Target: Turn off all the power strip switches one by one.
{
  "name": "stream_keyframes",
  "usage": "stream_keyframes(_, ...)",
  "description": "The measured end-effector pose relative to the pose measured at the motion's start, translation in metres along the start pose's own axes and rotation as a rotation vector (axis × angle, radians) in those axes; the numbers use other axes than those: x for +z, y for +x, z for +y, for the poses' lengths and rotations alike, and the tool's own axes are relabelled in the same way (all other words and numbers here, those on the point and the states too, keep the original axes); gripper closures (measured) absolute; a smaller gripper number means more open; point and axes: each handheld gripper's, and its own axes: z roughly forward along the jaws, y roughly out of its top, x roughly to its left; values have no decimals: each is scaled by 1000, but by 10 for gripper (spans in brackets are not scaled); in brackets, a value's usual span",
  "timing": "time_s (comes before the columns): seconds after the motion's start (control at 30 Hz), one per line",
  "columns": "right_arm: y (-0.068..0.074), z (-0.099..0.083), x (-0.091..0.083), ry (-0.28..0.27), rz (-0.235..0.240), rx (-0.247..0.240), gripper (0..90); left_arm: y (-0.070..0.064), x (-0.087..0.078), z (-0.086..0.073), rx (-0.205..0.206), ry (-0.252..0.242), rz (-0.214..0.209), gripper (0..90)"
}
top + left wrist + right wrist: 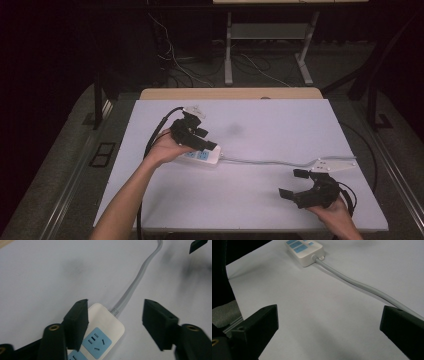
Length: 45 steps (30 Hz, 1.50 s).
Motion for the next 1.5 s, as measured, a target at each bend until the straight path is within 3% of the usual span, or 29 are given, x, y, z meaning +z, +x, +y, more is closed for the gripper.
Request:
stream_keyframes(0.47,0,0,1,6,-5,-7,17,18,8,-4,-43,8,-6,730)
stream_keyframes(0.73,1,0,2,15,-4,-11,17,25,21,-7,-55,34,1,859)
stream_keyframes(1.23,2,0,3,25,0,-26,17,35,40,-14,-66,118,36,890)
stream_keyframes(1.5,3,0,4,31,2,-30,17,38,45,-17,-63,139,45,890)
